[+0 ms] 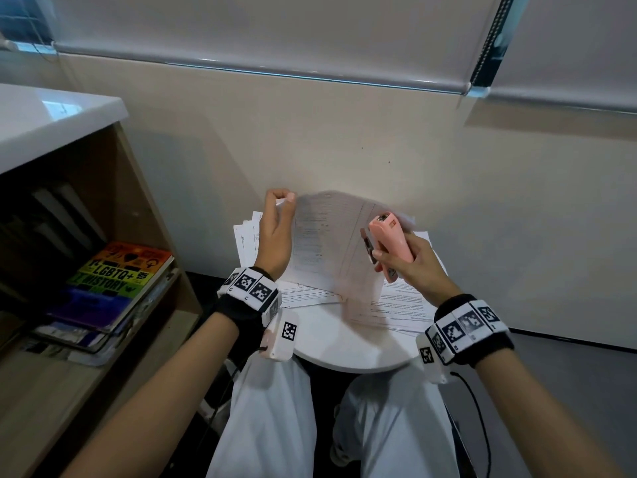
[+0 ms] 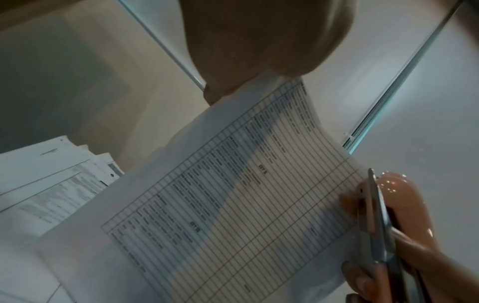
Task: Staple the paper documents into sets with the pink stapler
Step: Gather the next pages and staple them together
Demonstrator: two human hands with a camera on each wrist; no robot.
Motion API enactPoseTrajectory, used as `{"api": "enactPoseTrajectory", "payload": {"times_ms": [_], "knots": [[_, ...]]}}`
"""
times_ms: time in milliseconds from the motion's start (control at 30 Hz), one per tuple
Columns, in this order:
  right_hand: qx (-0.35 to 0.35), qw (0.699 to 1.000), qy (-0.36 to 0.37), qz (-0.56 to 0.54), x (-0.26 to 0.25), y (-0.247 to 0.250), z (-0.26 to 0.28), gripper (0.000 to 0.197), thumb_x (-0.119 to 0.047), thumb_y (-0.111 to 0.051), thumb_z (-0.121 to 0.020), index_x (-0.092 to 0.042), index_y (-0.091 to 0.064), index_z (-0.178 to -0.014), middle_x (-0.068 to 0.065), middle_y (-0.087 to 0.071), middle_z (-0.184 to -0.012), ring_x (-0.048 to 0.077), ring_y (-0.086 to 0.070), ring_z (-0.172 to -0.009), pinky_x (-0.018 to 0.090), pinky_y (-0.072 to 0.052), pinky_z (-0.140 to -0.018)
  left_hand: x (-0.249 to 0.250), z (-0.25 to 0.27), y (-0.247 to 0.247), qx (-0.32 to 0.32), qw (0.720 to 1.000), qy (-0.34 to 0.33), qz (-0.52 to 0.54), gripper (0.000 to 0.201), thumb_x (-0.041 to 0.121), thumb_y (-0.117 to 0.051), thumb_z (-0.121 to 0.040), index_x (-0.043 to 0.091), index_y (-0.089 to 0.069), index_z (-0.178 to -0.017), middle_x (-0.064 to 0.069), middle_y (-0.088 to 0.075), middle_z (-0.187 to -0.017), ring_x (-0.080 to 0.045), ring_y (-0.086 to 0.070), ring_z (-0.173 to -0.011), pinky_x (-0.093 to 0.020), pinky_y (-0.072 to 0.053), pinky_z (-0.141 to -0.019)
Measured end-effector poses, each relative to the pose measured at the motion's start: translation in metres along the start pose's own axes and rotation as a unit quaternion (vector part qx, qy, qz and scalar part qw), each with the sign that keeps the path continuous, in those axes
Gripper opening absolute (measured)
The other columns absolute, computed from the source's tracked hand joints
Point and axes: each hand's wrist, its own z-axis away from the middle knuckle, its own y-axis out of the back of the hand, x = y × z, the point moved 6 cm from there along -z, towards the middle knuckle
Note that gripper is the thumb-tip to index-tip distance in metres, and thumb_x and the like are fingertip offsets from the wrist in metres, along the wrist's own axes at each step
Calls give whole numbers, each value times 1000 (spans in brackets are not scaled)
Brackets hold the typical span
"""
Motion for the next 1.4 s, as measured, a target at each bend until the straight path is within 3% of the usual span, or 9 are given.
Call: {"api": "enactPoseTrajectory", "payload": {"times_ms": [233,433,600,733,900,1033,1100,1200,1400], "knots": [[10,1000,-9,12,3,-2,-2,19,-7,-68,-86,-18,-62,-100,5,-68,-83,15,-65,-64,37,-50,-65,-21,0,5,-37,997,-18,-72,9,27,-44,-98,22,-43,-105,11,-52,-97,3,-52,-91,-10,-41,-83],[19,999,32,-8,-15,-2,-3,29,0,-67,-85,-23,-61,-101,1,-65,-76,17,-63,-65,27,-46,-51,-12,-4,10,-29,995,-28,-94,7,22,-43,-101,16,-43,-105,13,-52,-90,2,-52,-85,-12,-42,-77],[10,1000,1,12,1,-5,0,32,-3,-67,-85,-23,-59,-109,5,-66,-85,14,-64,-64,35,-46,-58,-31,11,9,-40,993,16,-112,19,13,-40,-101,6,-48,-117,15,-56,-100,27,-50,-88,-1,-37,-80],[100,994,10,-40,-11,9,-8,41,-7,-66,-87,-18,-49,-123,4,-63,-95,14,-62,-68,32,-44,-56,-25,6,20,10,994,-4,-109,12,21,-47,-99,20,-54,-109,1,-65,-97,-3,-61,-89,-32,-54,-85],[213,959,47,-181,-67,11,-26,35,-18,-63,-88,-21,-47,-119,0,-58,-93,15,-58,-72,27,-49,-59,-14,8,20,37,992,-5,-118,15,24,-44,-100,20,-53,-112,7,-65,-97,-10,-65,-89,-25,-55,-77],[217,932,29,-289,-97,-22,-50,39,-31,-61,-70,-16,-52,-104,-4,-60,-77,15,-57,-62,25,-49,-56,-18,19,12,35,991,11,-128,27,24,-42,-101,9,-53,-119,17,-62,-95,12,-60,-82,-17,-50,-74],[205,933,22,-295,-107,-39,-56,35,-35,-60,-73,-16,-51,-100,0,-59,-78,13,-56,-59,25,-49,-56,-13,24,14,37,993,11,-107,25,23,-41,-101,11,-54,-118,11,-64,-97,6,-62,-89,-26,-53,-78],[200,933,3,-300,-114,-55,-59,32,-39,-57,-86,-16,-51,-108,5,-60,-87,20,-58,-68,29,-51,-61,3,23,23,2,1000,-1,-13,22,22,-41,-101,19,-56,-116,-5,-67,-110,-23,-65,-103,-40,-57,-83],[198,934,55,-292,-127,-65,-58,25,-37,-55,-87,-16,-51,-100,5,-56,-81,23,-51,-66,27,-47,-50,-17,21,50,17,987,33,-156,12,25,-48,-98,20,-59,-96,6,-67,-93,-25,-65,-95,-52,-54,-84]]}}
